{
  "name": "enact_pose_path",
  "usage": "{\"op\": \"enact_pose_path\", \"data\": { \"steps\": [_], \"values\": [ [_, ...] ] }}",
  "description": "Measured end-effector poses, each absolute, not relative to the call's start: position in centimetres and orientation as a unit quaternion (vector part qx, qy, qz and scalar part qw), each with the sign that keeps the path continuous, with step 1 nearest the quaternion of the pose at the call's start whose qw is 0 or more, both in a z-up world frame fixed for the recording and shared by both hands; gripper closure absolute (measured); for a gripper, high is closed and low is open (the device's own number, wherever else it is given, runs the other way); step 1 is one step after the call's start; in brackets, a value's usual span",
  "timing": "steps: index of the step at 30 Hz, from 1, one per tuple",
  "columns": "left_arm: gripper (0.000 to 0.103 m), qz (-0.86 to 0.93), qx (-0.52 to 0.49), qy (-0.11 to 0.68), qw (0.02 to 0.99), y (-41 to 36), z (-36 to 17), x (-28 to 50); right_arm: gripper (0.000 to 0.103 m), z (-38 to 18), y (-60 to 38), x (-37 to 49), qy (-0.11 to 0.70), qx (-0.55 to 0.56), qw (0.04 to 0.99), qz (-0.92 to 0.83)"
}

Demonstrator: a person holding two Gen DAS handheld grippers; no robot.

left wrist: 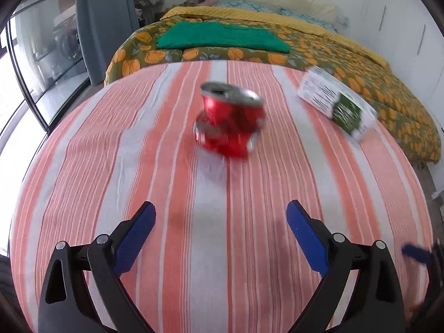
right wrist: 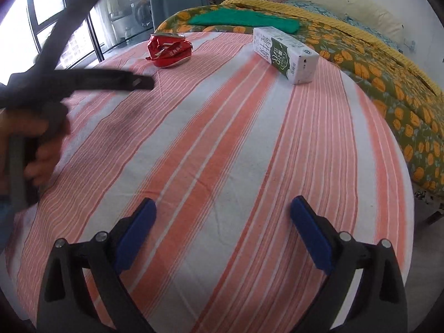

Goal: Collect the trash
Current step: 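Move both tools back over the table toward the can and carton, then grasp the crushed red can with the left tool and lift it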

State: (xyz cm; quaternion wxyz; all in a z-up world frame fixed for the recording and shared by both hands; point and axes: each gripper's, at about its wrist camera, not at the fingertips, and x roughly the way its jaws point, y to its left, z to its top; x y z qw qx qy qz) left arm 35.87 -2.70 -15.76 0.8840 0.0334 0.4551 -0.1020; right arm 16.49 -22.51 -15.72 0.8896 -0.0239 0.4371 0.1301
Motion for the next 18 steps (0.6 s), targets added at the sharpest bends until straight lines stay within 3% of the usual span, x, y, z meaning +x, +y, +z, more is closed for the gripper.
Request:
{"op": "enact_pose_path", "data": {
  "steps": [9, 11, 13, 18],
  "values": [
    [0.009, -0.072, 0.045, 0.456, 0.886, -4.6, -16.6, 42.1, 0.007, -15.7, -22.5, 16.5, 0.437, -0.023, 0.89, 0.13],
    [0.021, -0.077, 0.045, 0.454, 0.886, -4.8, -16.6, 42.4, 0.007, -15.7, -22.5, 16.5, 0.437, -0.023, 0.89, 0.13],
    [0.042, -0.085, 0.047, 0.45, 0.888, -4.9, -16.4, 42.6, 0.007, -15.7, -22.5, 16.5, 0.437, -0.023, 0.89, 0.13],
    [0.043, -0.084, 0.027, 0.447, 0.89, -4.0, -16.0, 41.2, 0.007, -15.7, -22.5, 16.5, 0.437, -0.023, 0.89, 0.129]
  ]
}}
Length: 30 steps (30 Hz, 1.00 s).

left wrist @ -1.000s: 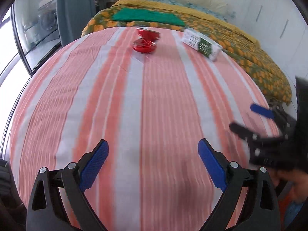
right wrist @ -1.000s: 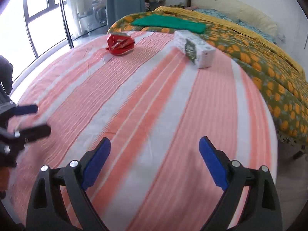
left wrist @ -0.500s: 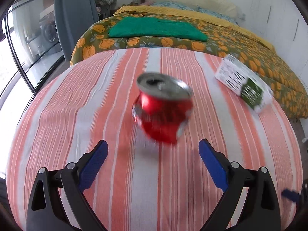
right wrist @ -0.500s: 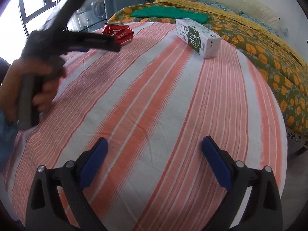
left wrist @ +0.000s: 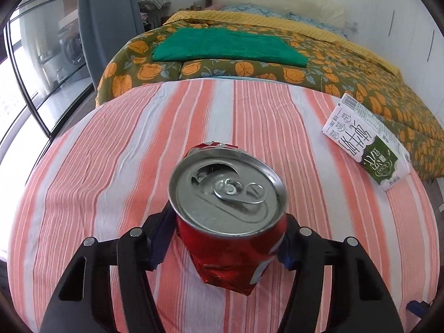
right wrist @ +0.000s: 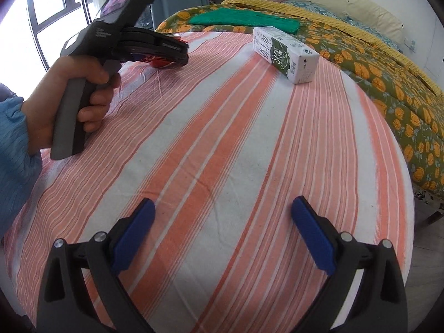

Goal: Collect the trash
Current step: 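Grasp the crushed red can with the left tool and lift it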

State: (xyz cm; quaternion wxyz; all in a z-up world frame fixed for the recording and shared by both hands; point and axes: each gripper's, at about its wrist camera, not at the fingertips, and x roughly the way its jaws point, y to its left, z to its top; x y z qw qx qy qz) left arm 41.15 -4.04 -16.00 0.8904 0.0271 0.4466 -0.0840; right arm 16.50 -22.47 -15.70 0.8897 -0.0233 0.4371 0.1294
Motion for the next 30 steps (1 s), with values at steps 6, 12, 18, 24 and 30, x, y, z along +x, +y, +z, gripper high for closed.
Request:
{"op": "enact_pose_path", "data": {
  "steps": [6, 12, 18, 24, 30],
  "values": [
    [0.042, -0.117, 0.034, 0.459, 0.88, -1.9, -14.8, 34.0, 0.007, -15.7, -22.5, 16.5, 0.437, -0.023, 0.89, 0.13],
    [0.042, -0.15, 0.065, 0.462, 0.872, 0.0, -14.9, 25.1, 0.007, -15.7, -22.5, 16.4, 0.437, -0.025, 0.89, 0.127],
    [0.036, -0.14, 0.064, 0.456, 0.877, 0.6, -15.9, 22.5, 0.007, -15.7, -22.5, 16.4, 0.437, -0.026, 0.89, 0.127],
    [0.016, -0.119, 0.073, 0.456, 0.879, 0.3, -16.2, 22.3, 0.007, -15.7, -22.5, 16.4, 0.437, -0.026, 0.89, 0.127],
    [0.006, -0.104, 0.066, 0.466, 0.876, 0.6, -16.6, 22.7, 0.007, -15.7, -22.5, 16.4, 0.437, -0.027, 0.89, 0.126]
  ]
}}
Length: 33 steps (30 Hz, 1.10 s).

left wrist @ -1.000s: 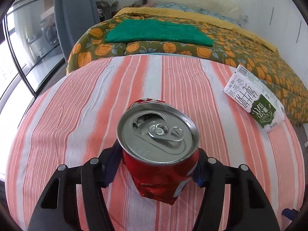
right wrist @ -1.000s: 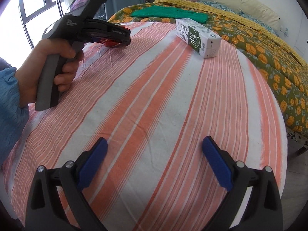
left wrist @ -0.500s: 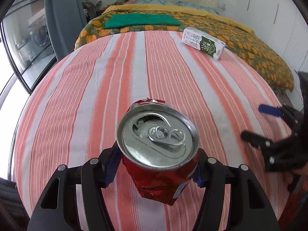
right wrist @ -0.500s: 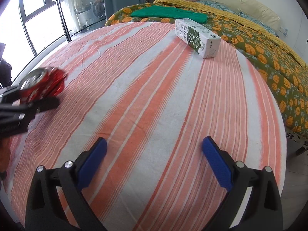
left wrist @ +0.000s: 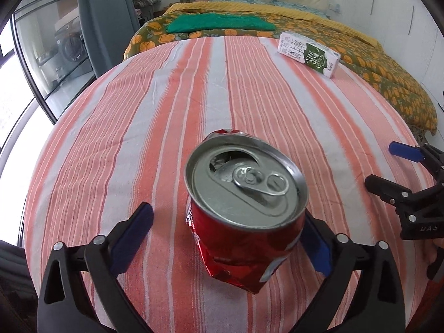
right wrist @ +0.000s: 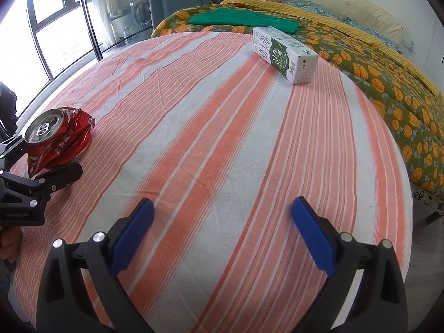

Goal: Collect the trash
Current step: 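Grasp the crushed red can with the left tool and lift it, then grasp the white-and-green milk carton with the right tool while the left tool holds the can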

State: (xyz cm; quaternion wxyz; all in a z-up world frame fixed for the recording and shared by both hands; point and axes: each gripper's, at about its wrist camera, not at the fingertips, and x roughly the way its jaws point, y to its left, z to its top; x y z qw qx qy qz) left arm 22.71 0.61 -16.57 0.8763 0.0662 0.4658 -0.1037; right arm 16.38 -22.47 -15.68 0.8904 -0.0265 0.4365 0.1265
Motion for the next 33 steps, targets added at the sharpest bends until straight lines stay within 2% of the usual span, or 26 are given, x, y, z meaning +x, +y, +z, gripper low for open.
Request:
{"op": "enact_pose_path", "data": {
  "steps": [10, 17, 25, 30, 31, 32, 33],
  "values": [
    [0.006, -0.104, 0.064, 0.466, 0.876, 0.8, -16.6, 22.6, 0.005, -15.2, -23.3, 17.2, 0.436, -0.036, 0.888, 0.144],
    [0.005, -0.105, 0.06, 0.467, 0.876, 0.9, -16.5, 22.6, 0.005, -11.7, -28.0, 25.3, 0.393, -0.034, 0.916, 0.077],
    [0.005, -0.105, 0.06, 0.467, 0.876, 0.9, -16.5, 22.6, 0.005, -11.1, -26.0, 33.9, 0.405, -0.136, 0.902, 0.066],
    [0.005, -0.105, 0.06, 0.467, 0.876, 0.9, -16.5, 22.6, 0.006, -11.8, -24.8, 36.4, 0.42, -0.156, 0.892, 0.063],
    [0.005, -0.105, 0.06, 0.467, 0.876, 0.9, -16.5, 22.6, 0.01, -11.8, -24.7, 36.6, 0.423, -0.151, 0.891, 0.065],
    [0.005, -0.105, 0.06, 0.467, 0.876, 0.9, -16.5, 22.6, 0.032, -11.9, -24.7, 36.8, 0.429, -0.142, 0.889, 0.07],
    [0.005, -0.105, 0.06, 0.467, 0.876, 0.9, -16.5, 22.6, 0.046, -12.1, -24.7, 36.9, 0.437, -0.133, 0.887, 0.069]
  ]
}}
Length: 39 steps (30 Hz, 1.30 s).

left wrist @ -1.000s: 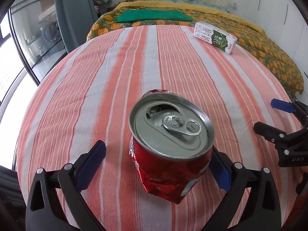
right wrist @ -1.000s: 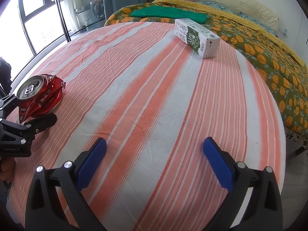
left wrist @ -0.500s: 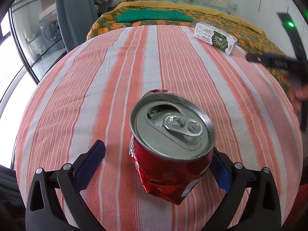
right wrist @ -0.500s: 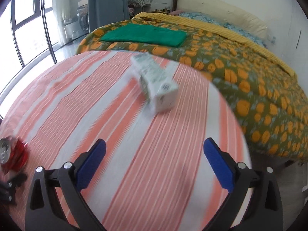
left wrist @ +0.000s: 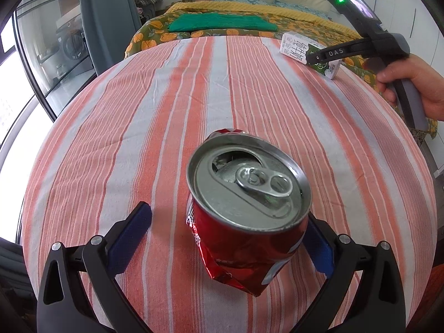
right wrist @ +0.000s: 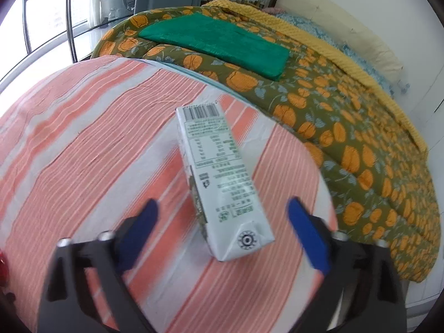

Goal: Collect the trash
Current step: 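Grasp the white-and-green milk carton with the right tool while the left tool holds the can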

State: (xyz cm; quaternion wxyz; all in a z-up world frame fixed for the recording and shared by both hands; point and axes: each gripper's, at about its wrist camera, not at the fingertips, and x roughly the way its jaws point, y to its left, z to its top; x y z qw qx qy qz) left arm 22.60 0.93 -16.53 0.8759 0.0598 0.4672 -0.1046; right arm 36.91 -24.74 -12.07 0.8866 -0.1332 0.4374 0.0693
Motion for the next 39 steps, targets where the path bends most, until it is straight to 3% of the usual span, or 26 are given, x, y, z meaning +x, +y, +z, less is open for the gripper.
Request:
{"op": "enact_pose_path", "data": {
  "steps": [2, 4, 14, 22, 27, 30, 33, 37, 39],
  "values": [
    [0.005, -0.104, 0.06, 0.467, 0.876, 0.9, -16.5, 22.6, 0.057, -11.9, -25.2, 36.5, 0.437, -0.121, 0.89, 0.052],
    [0.005, -0.105, 0.06, 0.467, 0.876, 0.9, -16.5, 22.6, 0.063, -11.5, -25.6, 35.7, 0.434, -0.1, 0.894, 0.052],
    [0.005, -0.104, 0.06, 0.467, 0.876, 0.9, -16.5, 22.6, 0.064, -10.3, -27.7, 24.9, 0.457, 0.09, 0.869, 0.165],
    [0.005, -0.104, 0.06, 0.468, 0.876, 0.9, -16.5, 22.6, 0.064, -13.4, -30.3, 15.5, 0.491, 0.272, 0.798, 0.22],
    [0.005, -0.104, 0.06, 0.468, 0.876, 0.9, -16.5, 22.6, 0.06, -13.7, -33.0, 14.4, 0.474, 0.297, 0.811, 0.17],
    [0.005, -0.104, 0.06, 0.468, 0.876, 0.9, -16.5, 22.6, 0.04, -14.3, -34.1, 14.3, 0.479, 0.301, 0.811, 0.149],
    [0.005, -0.108, 0.058, 0.469, 0.875, 1.0, -16.5, 22.6, 0.034, -14.0, -34.4, 13.6, 0.472, 0.288, 0.823, 0.127],
    [0.005, -0.146, 0.064, 0.47, 0.868, 2.0, -16.3, 21.8, 0.017, -13.4, -34.5, 11.7, 0.469, 0.246, 0.841, 0.106],
    [0.005, -0.158, 0.071, 0.467, 0.867, 3.0, -16.2, 20.5, 0.015, -13.2, -34.6, 10.6, 0.474, 0.219, 0.848, 0.096]
  ]
}}
